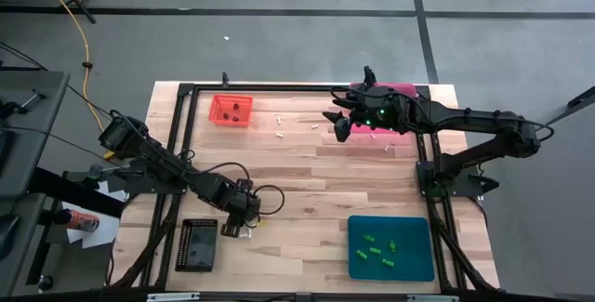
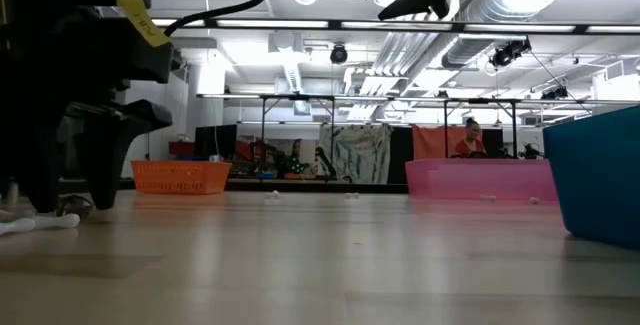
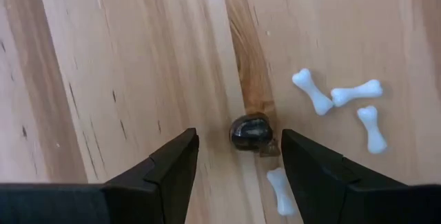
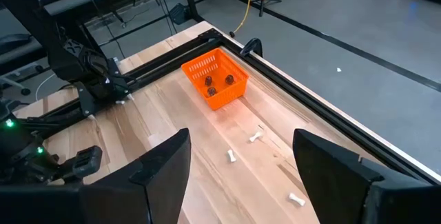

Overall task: Sort Halloween decoration
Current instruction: Put the black skull toy into the orange bin

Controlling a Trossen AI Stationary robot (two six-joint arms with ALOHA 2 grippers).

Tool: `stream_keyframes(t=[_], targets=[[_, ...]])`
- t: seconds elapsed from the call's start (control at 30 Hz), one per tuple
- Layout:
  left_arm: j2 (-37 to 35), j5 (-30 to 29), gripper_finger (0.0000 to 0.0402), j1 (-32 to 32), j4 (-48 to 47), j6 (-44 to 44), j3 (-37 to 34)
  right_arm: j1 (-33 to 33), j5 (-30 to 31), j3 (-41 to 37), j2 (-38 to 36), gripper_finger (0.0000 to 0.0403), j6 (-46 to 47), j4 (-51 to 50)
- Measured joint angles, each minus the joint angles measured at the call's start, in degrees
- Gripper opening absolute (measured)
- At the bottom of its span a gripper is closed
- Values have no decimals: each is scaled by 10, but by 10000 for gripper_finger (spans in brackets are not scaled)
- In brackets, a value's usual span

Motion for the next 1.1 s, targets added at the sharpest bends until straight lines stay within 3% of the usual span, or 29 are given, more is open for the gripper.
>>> stream_keyframes(t=[0.5,0.93,1.1], targets=[[31,-11,190,-5,15,-1,2,0,4,0,0,248,0,-2],[32,-13,68,-5,17,-9,2,0,4,0,0,248,0,-2],[32,-14,51,-4,23,-31,1,0,4,0,0,248,-2,-2]])
